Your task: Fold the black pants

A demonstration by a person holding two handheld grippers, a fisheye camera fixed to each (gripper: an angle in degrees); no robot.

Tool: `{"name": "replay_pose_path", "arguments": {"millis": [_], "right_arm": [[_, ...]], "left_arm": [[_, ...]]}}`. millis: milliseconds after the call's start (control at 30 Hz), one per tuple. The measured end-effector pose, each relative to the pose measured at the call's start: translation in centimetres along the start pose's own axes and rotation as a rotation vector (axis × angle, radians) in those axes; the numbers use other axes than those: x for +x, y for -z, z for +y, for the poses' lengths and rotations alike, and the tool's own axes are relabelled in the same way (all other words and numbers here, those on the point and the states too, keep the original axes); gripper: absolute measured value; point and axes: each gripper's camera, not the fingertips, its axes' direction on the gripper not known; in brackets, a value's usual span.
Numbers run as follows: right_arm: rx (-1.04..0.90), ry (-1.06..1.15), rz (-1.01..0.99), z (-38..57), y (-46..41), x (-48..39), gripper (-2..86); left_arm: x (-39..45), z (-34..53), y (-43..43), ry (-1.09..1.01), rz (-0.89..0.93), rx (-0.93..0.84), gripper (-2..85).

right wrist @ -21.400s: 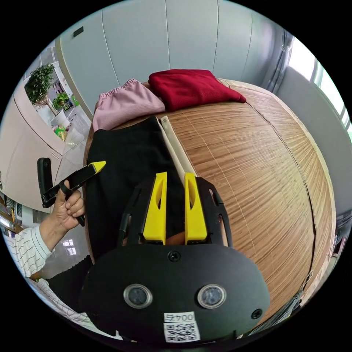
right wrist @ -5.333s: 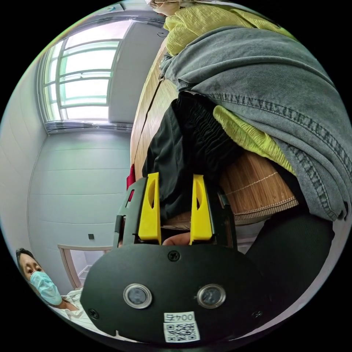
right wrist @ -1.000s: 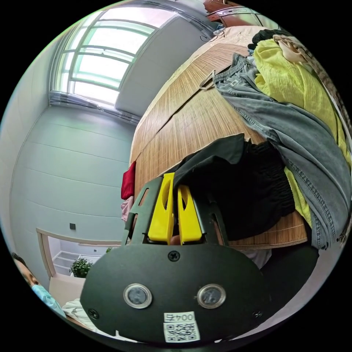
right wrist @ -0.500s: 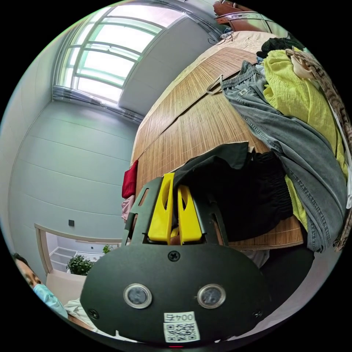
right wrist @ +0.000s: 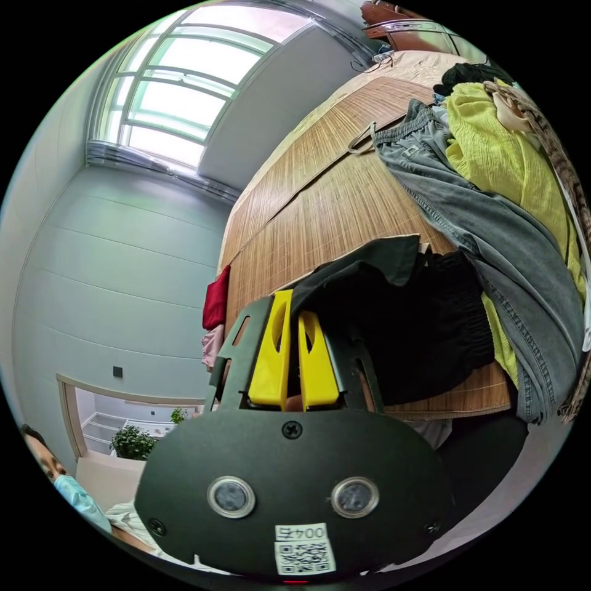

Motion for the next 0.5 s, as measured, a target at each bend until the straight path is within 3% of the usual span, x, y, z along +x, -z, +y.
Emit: {"name": "replay_pose_path", "arguments": {"millis": [300, 500], "right_arm": [[-0.104, -0.035, 0.08, 3.9, -0.4, 6.0, -0.4], [-0.135, -0.062, 0.024, 6.3, -1.0, 10.4, -0.4]], "left_arm": [[-0.4, -3.1, 2.6, -0.028, -0.086, -0.079, 3.3], [0.2, -4.1, 3.9, -0.103, -0.148, -0.115, 2.8]]}}
